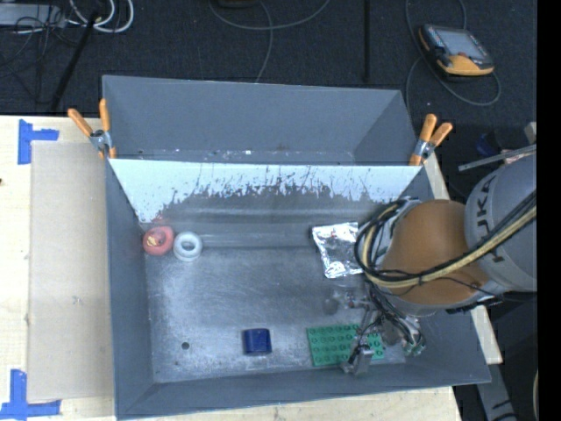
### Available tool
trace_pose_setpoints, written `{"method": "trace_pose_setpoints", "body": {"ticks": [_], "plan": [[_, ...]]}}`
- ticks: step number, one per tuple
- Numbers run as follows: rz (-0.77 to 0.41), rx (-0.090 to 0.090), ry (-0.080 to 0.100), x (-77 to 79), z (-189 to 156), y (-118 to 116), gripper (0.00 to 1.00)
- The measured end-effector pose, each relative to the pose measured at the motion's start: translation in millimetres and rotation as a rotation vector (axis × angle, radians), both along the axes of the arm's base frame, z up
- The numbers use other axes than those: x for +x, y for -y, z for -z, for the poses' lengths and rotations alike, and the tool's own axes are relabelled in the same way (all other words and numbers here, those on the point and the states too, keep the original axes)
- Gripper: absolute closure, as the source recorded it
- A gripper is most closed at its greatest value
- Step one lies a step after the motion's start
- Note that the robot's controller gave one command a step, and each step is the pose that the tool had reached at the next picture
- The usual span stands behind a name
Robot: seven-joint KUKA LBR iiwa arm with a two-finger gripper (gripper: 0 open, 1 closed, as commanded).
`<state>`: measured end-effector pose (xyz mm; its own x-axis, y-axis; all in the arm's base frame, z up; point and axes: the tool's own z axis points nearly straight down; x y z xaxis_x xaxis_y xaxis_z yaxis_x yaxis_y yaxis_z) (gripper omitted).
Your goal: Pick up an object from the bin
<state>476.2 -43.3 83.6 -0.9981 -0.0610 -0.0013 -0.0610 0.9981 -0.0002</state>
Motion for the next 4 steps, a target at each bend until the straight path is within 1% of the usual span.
{"method": "trace_pose_setpoints", "body": {"ticks": [1, 2, 3, 4], "plan": [[-0.002, 0.0, -0.002, -0.9, 0, 0, 1.0], [-0.002, 0.0, 0.0, 0.1, 0, 0, 0.0], [-0.003, 0.0, -0.002, -0.9, 0, 0, 1.0], [-0.014, -0.001, 0.006, 2.0, -103, -2, 1.0]]}}
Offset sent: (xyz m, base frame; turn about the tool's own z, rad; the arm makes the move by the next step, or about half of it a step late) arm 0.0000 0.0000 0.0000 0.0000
